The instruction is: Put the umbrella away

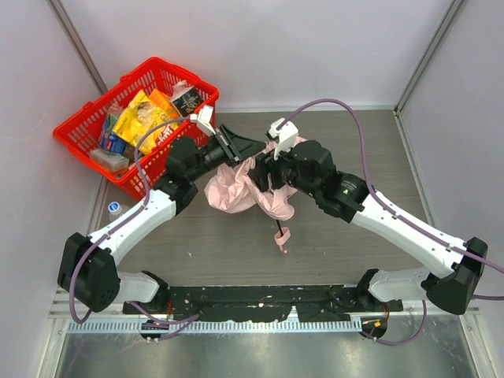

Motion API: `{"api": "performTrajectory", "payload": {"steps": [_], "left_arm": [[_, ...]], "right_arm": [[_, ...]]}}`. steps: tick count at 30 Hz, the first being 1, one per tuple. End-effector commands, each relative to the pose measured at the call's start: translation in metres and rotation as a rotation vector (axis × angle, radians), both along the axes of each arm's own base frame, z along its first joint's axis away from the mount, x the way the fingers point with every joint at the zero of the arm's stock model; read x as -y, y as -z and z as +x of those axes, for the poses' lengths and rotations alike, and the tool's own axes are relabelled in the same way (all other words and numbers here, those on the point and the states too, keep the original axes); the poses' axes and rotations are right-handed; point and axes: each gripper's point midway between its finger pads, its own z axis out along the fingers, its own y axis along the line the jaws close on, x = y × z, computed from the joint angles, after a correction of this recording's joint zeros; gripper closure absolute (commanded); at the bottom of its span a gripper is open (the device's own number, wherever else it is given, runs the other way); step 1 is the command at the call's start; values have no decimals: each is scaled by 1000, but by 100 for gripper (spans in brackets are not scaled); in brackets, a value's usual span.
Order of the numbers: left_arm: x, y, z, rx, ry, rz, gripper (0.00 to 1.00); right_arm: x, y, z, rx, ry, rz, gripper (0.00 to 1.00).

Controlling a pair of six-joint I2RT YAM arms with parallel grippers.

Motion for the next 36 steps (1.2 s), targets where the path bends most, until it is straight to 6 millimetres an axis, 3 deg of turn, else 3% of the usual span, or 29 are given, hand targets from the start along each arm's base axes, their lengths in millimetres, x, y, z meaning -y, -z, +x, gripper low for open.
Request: {"api": "performTrajectory", "payload": {"steps": [1, 2, 3, 5, 6, 16, 20, 23, 29, 36], "left_arm": [[4, -80, -62, 196, 210, -176, 100], [3, -80, -62, 189, 211, -175, 100], [3, -79, -63, 181, 209, -171, 100], [3, -77, -65, 172, 207, -161, 100], [3, -76, -64, 165, 204, -155, 100], [-1, -51, -47, 114, 119, -34, 100], [1, -51, -46, 110, 122, -35, 100], [5, -68, -58, 157, 204, -122, 100], [13, -90, -88, 248, 391, -164, 100], [9, -99, -97, 253, 411, -205, 100]], "right_arm": [[0, 19, 11, 3, -16, -70, 42], [9, 18, 19, 24, 47, -97, 56], [14, 17, 21, 31, 69, -108, 59], [19, 17, 22, 45, 87, -115, 40], [21, 19, 23, 50, 92, -129, 19], [79, 7, 14, 72, 245, -254, 12], [73, 7, 8, 60, 202, -225, 10], [56, 14, 3, 56, 112, -183, 5], [25, 17, 12, 86, -6, -143, 4], [10, 22, 21, 142, -26, -74, 6]]}}
